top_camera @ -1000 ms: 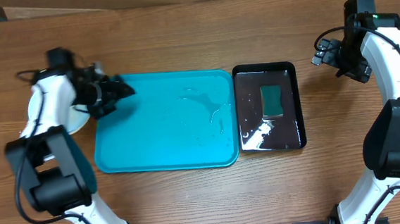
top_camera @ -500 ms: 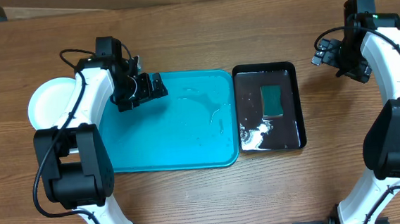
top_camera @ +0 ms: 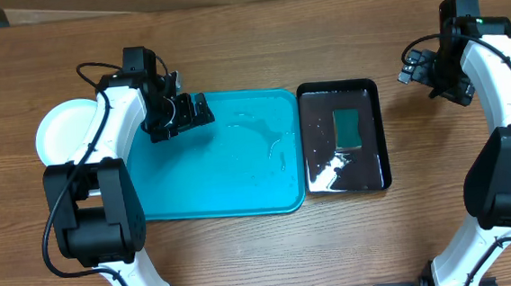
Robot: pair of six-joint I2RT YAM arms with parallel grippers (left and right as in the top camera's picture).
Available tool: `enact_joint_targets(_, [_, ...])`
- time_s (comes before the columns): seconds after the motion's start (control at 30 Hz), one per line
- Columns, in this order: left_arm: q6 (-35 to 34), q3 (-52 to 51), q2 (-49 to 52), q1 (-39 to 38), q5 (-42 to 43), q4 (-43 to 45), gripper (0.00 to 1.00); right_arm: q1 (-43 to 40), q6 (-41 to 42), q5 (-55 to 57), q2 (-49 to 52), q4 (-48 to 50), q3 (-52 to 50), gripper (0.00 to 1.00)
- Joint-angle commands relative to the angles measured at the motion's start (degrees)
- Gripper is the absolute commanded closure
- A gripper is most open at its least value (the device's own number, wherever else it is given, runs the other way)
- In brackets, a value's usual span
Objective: Clean dirty plates on tray and stack at the side
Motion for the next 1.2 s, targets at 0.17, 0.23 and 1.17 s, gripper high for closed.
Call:
enact_joint_targets(0.17, [0.9, -0.6, -1.1, -0.1, -0.6, 0.2, 0.0, 0.6, 0.2, 0.2, -1.6, 0.3, 0.7, 0.0])
enact_joint_targets(0.23, [0.9, -0.6, -1.1, -0.1, -0.6, 0.2, 0.0, 1.6, 0.2, 0.2, -3.0, 0.3, 0.7, 0.0])
enact_joint_targets(1.17, [0.9, -0.6, -1.1, -0.1, -0.6, 0.2, 0.0, 23.7, -11.7, 1.2, -73.7, 16.8, -14.5, 0.0])
